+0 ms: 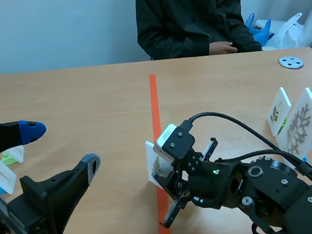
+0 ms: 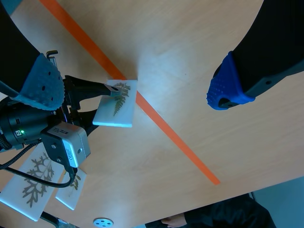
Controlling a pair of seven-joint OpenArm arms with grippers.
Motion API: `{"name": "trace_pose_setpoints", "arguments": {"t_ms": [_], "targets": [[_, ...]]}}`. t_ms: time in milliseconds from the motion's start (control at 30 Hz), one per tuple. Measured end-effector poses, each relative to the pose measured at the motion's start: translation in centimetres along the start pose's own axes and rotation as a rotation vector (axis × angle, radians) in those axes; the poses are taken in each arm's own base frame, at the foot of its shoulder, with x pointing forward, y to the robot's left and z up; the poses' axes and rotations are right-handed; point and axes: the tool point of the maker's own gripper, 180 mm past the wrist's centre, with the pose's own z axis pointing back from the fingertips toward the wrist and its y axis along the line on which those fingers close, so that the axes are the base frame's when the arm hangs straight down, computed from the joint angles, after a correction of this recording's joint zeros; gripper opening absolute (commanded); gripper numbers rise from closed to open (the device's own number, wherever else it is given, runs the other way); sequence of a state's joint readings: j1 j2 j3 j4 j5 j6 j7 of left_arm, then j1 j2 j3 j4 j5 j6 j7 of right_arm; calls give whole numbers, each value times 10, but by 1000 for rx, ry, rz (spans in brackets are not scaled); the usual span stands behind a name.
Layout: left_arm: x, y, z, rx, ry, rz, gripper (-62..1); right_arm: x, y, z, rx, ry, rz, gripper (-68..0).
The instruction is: Sort the leaf by its shape. The table is split by an orange tape line. A compound leaf with several leaflets goes to the left side, a simple leaf with one blade goes to the right side. Return to the home posture when a red brick is placed on the table.
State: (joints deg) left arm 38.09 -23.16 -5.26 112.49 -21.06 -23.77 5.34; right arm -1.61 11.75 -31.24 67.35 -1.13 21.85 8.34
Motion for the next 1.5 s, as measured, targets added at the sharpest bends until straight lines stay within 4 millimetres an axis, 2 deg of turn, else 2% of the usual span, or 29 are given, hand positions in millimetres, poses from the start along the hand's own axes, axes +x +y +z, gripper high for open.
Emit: {"name": "trace_pose_setpoints", "arguments": {"t_ms": [67, 233, 767, 1100, 1233, 1500], "targets": [[0, 0, 0, 0, 0, 0, 14, 0, 0, 0, 0, 0, 0, -561], [0, 0, 0, 0, 0, 0, 14, 0, 0, 0, 0, -1, 0, -662], [0, 0, 0, 0, 0, 0, 14, 14, 2, 3, -4, -65, -1, -662], [0, 0, 0, 0, 0, 0, 14, 38, -21, 33, -121, -147, -67, -662], [0, 0, 0, 0, 0, 0, 14, 41, -33, 47, -174, -158, -112, -662], [0, 0, 0, 0, 0, 0, 14, 17, -58, 74, -282, -116, -190, -662]]}}
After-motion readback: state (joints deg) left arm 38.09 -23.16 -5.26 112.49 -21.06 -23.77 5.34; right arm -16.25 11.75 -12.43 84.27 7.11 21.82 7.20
